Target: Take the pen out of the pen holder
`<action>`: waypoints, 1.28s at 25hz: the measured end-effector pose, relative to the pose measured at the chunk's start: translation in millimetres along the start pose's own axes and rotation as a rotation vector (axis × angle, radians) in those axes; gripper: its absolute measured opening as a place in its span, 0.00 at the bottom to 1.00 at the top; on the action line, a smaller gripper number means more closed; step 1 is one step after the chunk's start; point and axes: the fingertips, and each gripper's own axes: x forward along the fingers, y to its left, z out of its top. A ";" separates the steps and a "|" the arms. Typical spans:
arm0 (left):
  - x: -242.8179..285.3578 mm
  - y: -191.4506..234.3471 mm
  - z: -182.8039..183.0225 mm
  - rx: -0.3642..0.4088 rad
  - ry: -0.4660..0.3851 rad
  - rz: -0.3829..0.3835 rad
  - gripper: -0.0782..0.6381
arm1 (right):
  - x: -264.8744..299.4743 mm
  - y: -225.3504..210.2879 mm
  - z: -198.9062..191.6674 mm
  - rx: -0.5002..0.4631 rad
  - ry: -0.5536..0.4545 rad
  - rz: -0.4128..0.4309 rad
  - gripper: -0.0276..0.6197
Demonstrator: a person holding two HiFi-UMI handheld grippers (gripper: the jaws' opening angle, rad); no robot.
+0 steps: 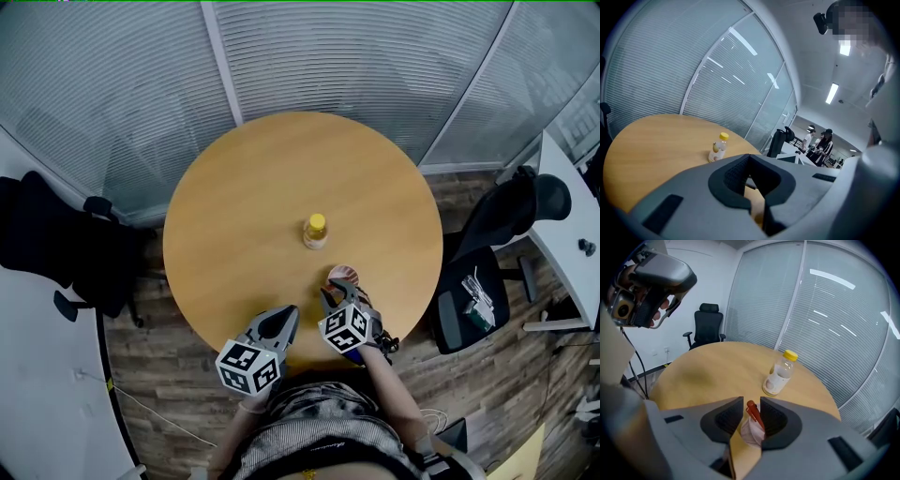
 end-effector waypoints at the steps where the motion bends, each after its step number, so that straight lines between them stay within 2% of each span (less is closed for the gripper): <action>1: -0.8 1.3 -0.1 -0.001 -0.001 0.003 0.12 | 2.2 -0.4 -1.3 -0.003 0.007 -0.006 0.22; 8: -0.8 6.8 2.6 0.001 -0.002 0.005 0.12 | 6.2 -4.9 -3.5 0.004 0.017 -0.044 0.22; 11: 0.5 4.9 1.1 0.002 -0.001 0.003 0.12 | 5.1 -4.7 -5.3 0.007 0.009 -0.048 0.18; 26: 1.4 2.7 -2.5 -0.001 0.003 0.006 0.12 | 2.6 -1.5 -3.2 -0.078 0.003 -0.061 0.14; 32: 1.3 1.8 -2.2 -0.001 -0.001 0.004 0.12 | 0.1 -4.2 -2.8 -0.052 -0.010 -0.061 0.14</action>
